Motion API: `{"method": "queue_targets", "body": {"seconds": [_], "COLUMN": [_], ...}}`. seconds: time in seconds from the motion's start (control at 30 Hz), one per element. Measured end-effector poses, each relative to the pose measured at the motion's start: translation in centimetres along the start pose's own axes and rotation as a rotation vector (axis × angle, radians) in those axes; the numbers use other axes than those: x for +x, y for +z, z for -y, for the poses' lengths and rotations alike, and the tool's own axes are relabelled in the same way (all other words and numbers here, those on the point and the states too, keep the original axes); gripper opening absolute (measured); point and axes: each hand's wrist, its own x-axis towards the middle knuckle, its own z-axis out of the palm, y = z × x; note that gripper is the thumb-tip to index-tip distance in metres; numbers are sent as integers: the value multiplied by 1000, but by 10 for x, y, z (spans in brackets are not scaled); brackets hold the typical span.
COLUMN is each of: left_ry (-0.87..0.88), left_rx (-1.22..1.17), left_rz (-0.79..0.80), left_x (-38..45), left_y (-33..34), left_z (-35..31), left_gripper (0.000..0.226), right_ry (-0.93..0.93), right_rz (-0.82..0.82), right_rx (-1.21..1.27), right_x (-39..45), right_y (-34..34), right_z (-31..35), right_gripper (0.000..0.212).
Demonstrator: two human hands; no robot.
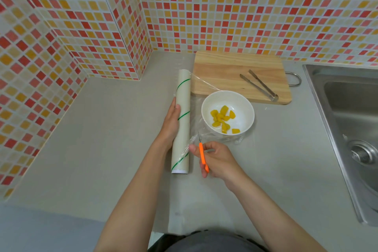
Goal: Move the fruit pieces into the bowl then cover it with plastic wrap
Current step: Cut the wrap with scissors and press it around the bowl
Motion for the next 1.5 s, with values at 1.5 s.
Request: {"method": "queue_targets", "body": {"seconds": [1.5], "left_ry": [-51], "left_rx": [-58], "left_rz": [54], "left_x": [-13], "left_y": [-24], "left_z": [-17], "left_gripper": [39], "right_ry": [36], "right_rz": [19], "right_rx": [231], "right_x": [36], "right_y": [16], "right_z": [63], "right_gripper": [44]}}
